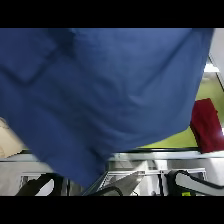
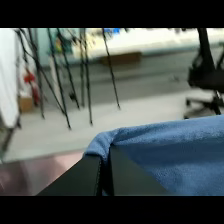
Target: Fold the shirts.
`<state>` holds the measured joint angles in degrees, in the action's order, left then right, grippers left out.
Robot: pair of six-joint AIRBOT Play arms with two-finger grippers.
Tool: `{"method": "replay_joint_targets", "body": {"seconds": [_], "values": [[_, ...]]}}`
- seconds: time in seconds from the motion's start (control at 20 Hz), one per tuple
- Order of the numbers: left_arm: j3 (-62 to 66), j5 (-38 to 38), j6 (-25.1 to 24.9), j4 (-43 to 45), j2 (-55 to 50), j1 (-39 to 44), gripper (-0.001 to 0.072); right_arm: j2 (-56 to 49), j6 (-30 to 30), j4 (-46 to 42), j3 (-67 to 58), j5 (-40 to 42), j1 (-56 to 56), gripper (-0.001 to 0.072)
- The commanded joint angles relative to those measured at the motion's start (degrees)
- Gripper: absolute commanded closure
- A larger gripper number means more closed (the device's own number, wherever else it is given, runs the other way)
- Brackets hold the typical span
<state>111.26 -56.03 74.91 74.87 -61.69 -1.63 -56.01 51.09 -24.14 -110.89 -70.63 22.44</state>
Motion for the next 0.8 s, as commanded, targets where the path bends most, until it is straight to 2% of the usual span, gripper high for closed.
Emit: {"method": "replay_joint_targets", "body": {"seconds": [0.0,0.15,0.25,0.4,0.5,0.55,0.6,0.65,0.75], "values": [[2.1,-0.6,-1.2,0.0,-19.5,4.6,0.0696,-14.9,-0.1,-1.4,5.8,-3.3,-6.8,0.0694],[5.2,-2.4,-1.4,0.0,-36.3,6.4,0.0695,-29.7,3.2,-9.1,8.2,0.8,-12.7,0.0694],[5.6,-2.3,-1.4,0.0,-45.3,7.3,0.0695,-39.0,3.8,-9.9,8.2,4.1,-14.3,0.0694],[5.7,-1.9,-0.9,0.0,-54.0,7.5,0.0692,-48.6,3.9,-9.5,8.2,11.4,-14.8,0.0694],[5.7,-1.4,0.3,0.0,-55.4,6.4,0.0688,-50.8,4.4,-9.6,8.2,15.6,-14.4,0.0693],[5.7,-1.0,0.4,0.0,-54.9,5.6,0.0416,-50.7,4.3,-9.5,8.1,16.5,-14.2,0.0638],[5.7,-0.6,1.2,0.0,-54.0,4.8,0.0001,-50.3,4.2,-9.6,7.5,16.6,-13.9,0.0430],[5.7,-0.8,2.5,0.1,-52.5,3.5,0.0017,-49.7,4.2,-9.6,6.8,16.1,-13.3,0.0318],[5.7,-3.6,4.2,0.2,-48.8,0.7,0.0018,-47.5,4.9,-9.8,5.5,13.3,-11.3,0.0318]]}}
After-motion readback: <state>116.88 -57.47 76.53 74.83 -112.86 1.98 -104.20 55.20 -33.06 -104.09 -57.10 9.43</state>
